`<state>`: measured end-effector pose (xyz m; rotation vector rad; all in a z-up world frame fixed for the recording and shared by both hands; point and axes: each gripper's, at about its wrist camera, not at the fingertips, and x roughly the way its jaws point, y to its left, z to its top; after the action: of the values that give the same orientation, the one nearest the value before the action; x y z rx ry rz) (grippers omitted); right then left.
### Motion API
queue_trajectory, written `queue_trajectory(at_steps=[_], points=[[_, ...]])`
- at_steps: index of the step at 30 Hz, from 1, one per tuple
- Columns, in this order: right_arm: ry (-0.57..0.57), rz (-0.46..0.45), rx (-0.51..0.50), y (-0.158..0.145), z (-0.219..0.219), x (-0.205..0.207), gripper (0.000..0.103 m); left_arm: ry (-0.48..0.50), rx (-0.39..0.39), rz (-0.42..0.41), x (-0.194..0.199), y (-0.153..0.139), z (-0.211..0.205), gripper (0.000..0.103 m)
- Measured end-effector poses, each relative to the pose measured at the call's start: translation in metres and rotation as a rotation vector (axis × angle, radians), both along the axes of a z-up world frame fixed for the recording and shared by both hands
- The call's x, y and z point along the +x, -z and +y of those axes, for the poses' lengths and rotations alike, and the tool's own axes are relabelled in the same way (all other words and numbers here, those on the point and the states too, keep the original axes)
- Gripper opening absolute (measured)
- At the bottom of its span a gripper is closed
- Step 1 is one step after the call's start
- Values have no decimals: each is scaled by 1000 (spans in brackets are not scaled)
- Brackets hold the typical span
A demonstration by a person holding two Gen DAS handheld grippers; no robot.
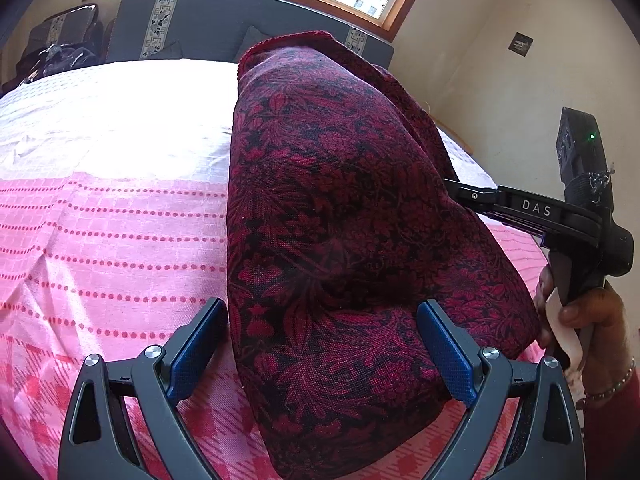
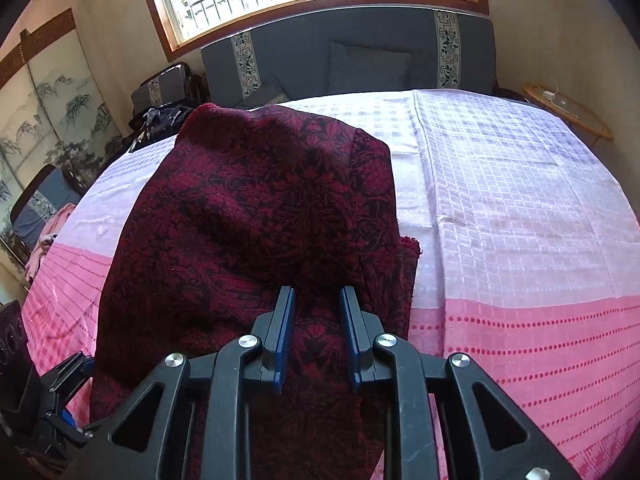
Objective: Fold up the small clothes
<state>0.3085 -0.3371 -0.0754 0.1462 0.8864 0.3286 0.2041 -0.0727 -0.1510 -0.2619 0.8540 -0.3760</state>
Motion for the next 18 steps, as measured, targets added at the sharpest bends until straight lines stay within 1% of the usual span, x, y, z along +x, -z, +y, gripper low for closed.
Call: queue_trajectory(at_steps=[5, 8, 10, 12, 13, 14, 15, 16, 17, 18], points=[[34, -34, 32, 7, -6, -10, 20, -8, 26, 1, 1, 0, -3, 95], [37, -52, 33, 10, -7, -17, 20, -14, 40, -4, 0, -1, -3, 95], [35, -53, 56, 9, -11, -19, 20, -14, 63, -18, -2, -5, -2, 95], [25, -48, 100, 5, -16, -19, 22, 1, 91, -45, -4, -13, 0, 95], [12, -47, 124, 2, -18, -19, 28, 13, 96, -66, -5, -19, 3, 95], [0, -48, 143, -1, -22, -19, 39, 21, 100, -92, -5, -26, 6, 95], [-8, -49, 163, -5, -26, -18, 43, 32, 101, -112, -3, -32, 10, 95], [-3, -48, 173, -9, -30, -17, 50, 52, 97, -118, 2, -38, 14, 95], [8, -46, 181, -13, -37, -16, 62, 75, 88, -110, 9, -41, 20, 95], [5, -38, 200, -14, -43, -14, 68, 91, 73, -92, 19, -42, 26, 95]])
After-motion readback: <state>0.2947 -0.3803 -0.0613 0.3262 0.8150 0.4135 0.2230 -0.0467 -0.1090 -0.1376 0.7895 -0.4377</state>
